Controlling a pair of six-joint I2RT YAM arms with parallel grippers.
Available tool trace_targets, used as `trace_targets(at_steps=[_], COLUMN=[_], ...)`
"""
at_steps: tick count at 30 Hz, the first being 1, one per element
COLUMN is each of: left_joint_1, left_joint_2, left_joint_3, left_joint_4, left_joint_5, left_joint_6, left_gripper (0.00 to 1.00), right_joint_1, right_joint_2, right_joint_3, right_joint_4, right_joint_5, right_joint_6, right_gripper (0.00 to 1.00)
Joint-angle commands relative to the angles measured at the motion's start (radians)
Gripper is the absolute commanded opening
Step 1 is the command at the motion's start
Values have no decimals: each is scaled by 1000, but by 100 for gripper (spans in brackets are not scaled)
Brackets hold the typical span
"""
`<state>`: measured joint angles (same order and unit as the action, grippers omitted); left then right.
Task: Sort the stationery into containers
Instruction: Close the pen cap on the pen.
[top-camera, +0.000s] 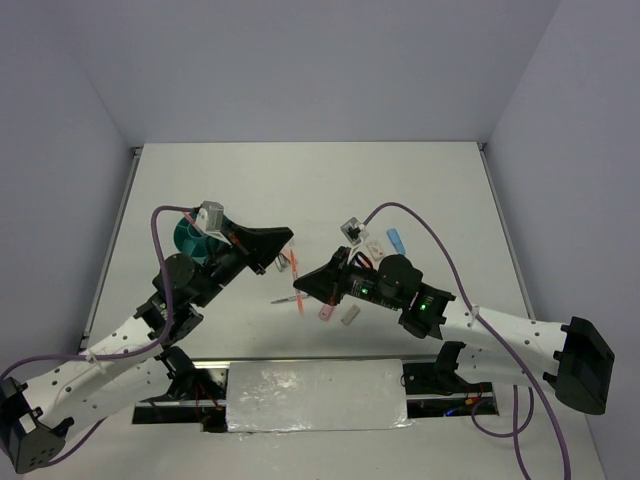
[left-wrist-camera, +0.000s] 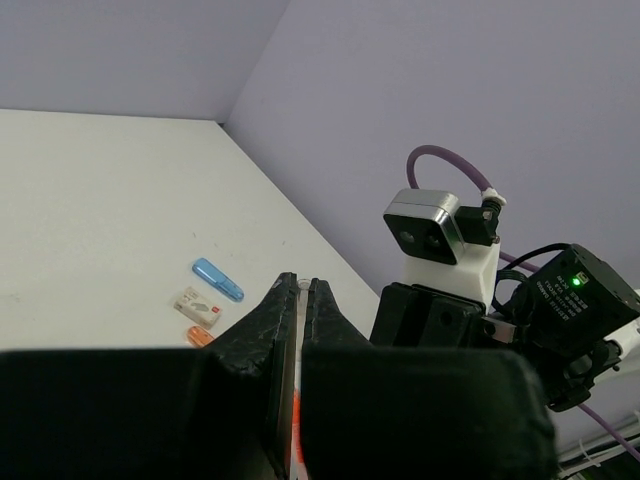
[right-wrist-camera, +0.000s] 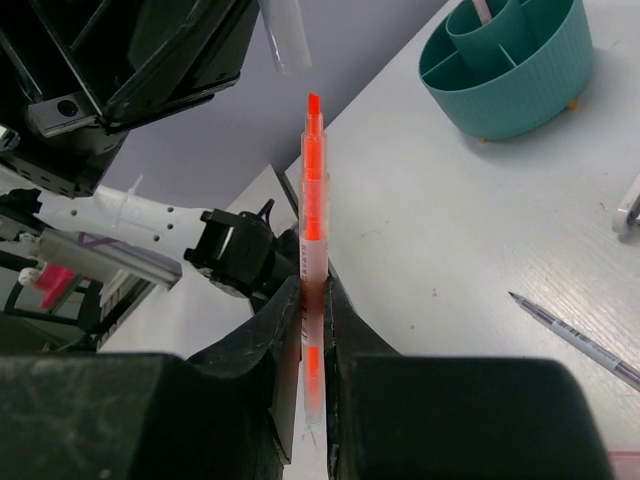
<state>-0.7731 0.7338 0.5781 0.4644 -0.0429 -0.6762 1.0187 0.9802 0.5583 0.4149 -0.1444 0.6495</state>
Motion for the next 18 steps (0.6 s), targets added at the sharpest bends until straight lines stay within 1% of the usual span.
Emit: trace_targets(at_steps=[1,18], left_joint_1=[0,1], left_joint_2=[-13,10], left_joint_3=[32,-3], left_joint_4=[36,76], left_joint_5=[-11,-15], left_joint_6=[36,20], left_gripper=[0,0], right_joint_1=[11,11], right_joint_2=[-6,-31], right_joint_3=[38,58], right_joint_4=[9,-11], right_joint_5=[39,60], right_joint_6=[-17,-40], right_gripper=[0,0])
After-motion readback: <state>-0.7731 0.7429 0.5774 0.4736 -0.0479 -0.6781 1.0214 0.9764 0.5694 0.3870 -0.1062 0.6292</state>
